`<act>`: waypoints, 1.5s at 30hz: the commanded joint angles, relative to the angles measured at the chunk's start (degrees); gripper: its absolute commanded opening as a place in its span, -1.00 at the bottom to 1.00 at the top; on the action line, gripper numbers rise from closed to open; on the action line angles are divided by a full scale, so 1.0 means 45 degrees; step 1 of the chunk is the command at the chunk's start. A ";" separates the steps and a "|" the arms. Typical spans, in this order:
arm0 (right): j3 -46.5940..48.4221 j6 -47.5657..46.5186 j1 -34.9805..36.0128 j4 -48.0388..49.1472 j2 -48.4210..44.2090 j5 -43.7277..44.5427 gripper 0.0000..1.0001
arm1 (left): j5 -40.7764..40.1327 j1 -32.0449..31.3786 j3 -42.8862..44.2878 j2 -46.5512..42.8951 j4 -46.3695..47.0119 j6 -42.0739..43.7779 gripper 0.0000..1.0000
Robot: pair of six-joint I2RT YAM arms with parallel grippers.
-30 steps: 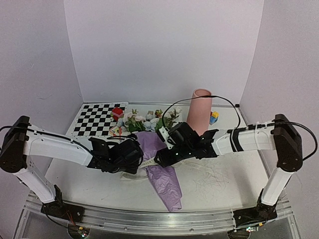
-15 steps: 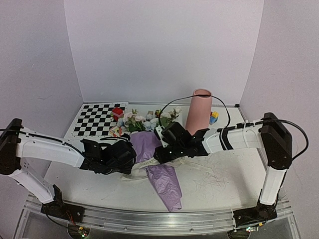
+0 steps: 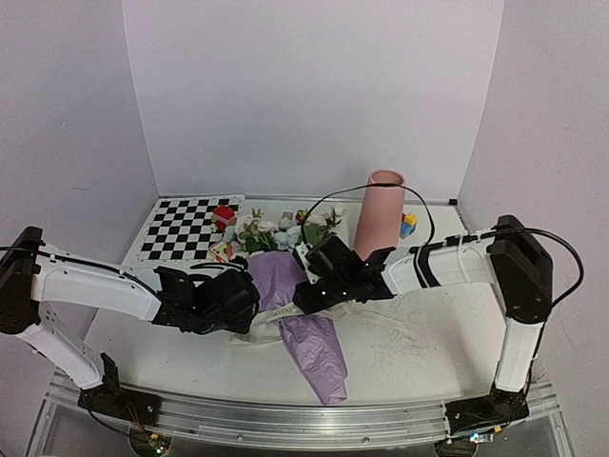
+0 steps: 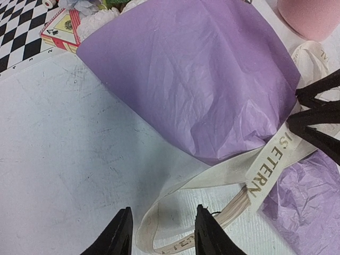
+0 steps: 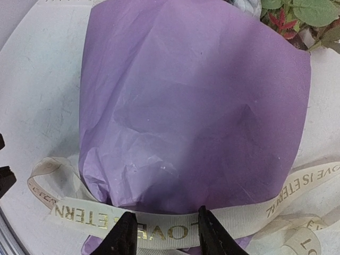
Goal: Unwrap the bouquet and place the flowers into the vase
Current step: Untie the ribbon from the wrapping paper.
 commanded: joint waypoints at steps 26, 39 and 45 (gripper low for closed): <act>-0.2002 0.0057 -0.0325 -0.1806 -0.4558 0.5278 -1.00 | 0.0926 -0.0222 0.1707 0.0648 0.0235 0.1272 -0.13; -0.5390 0.1370 -0.4462 -0.2460 -0.8479 0.5886 -0.99 | 0.1701 -0.0752 0.5983 0.4210 0.0529 0.4138 0.32; -0.6296 0.1416 -0.6775 -0.2562 -0.8965 0.5188 -0.72 | 0.2759 -0.0821 0.7745 0.5735 0.0544 0.5066 0.41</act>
